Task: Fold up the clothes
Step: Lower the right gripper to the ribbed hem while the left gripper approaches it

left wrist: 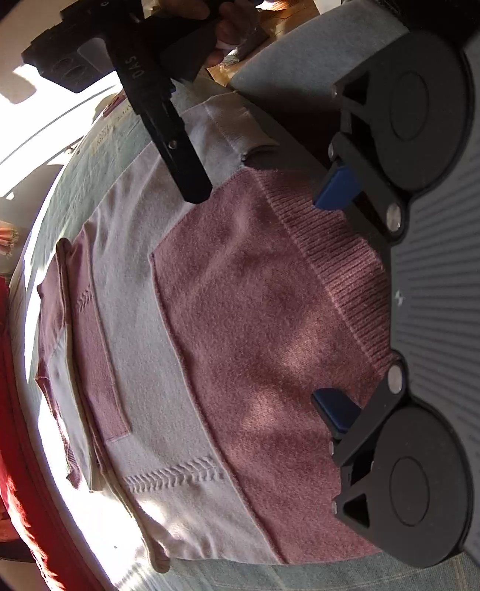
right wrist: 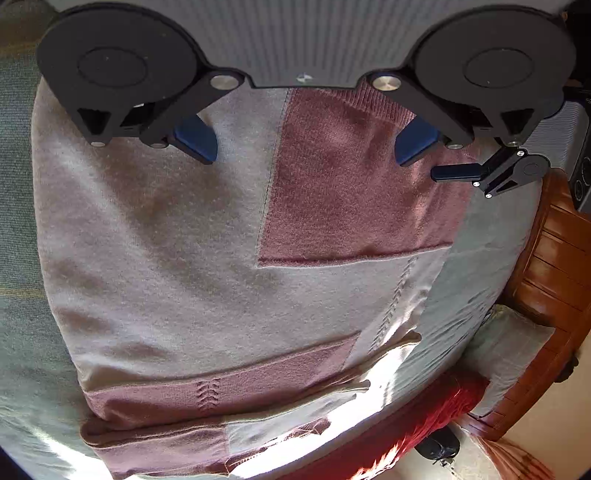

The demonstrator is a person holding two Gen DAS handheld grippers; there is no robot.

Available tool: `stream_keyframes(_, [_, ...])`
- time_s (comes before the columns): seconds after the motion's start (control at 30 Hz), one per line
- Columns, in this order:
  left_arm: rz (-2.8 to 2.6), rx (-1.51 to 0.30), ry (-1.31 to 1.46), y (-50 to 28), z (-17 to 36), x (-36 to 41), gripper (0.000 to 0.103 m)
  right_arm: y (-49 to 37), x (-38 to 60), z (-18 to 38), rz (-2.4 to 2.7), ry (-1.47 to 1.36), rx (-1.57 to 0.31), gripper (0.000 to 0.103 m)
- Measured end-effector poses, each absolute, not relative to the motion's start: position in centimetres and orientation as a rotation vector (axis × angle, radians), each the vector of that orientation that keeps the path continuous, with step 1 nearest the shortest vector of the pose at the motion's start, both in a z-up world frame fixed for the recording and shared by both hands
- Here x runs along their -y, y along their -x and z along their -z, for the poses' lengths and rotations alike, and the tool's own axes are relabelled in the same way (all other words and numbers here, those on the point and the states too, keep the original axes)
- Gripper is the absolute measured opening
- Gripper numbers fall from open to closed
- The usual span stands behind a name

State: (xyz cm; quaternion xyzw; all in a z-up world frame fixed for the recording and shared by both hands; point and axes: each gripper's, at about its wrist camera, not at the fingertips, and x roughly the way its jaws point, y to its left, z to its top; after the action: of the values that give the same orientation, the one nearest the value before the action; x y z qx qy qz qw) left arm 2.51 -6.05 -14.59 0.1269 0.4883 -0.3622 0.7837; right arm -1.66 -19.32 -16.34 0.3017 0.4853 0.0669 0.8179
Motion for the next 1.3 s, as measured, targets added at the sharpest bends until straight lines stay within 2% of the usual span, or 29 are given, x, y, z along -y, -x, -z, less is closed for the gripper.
stream_keyframes(0.23, [0.784, -1.051, -0.286, -0.8, 14.4, 5.2, 0.102, 2.9, 18.8, 16.5, -0.148, -0.581, -1.014, 0.103])
stream_keyframes(0.37, [0.785, -0.885, -0.467, 0.2, 12.2, 5.8, 0.102, 2.2, 18.0, 14.7, -0.135, -0.499, -1.054, 0.103])
stream_keyframes(0.5, [0.811, -0.678, -0.714, 1.5, 10.2, 7.0, 0.102, 1.2, 16.6, 10.1, -0.162, -0.183, -1.007, 0.103])
stream_keyframes(0.6, [0.874, -0.578, -0.870, 3.1, 10.9, 8.3, 0.102, 0.9, 15.1, 7.2, -0.171, 0.125, -0.959, 0.103])
stream_keyframes(0.77, [0.938, -0.460, -1.055, 5.5, 13.6, 10.3, 0.102, 1.8, 12.1, 7.6, -0.242, 0.451, -0.920, 0.103])
stream_keyframes(0.87, [0.925, -0.418, -1.125, 6.8, 15.8, 10.8, 0.102, 2.2, 10.7, 9.5, -0.270, 0.462, -0.953, 0.103])
stream_keyframes(1.0, [0.878, -0.337, -1.202, 7.8, 17.6, 11.2, 0.102, 2.6, 10.2, 11.3, -0.292, 0.338, -0.982, 0.103])
stream_keyframes(1.3, [0.795, -0.202, -1.275, 8.1, 18.1, 11.8, 0.102, 2.9, 11.0, 11.1, -0.262, 0.231, -0.978, 0.103])
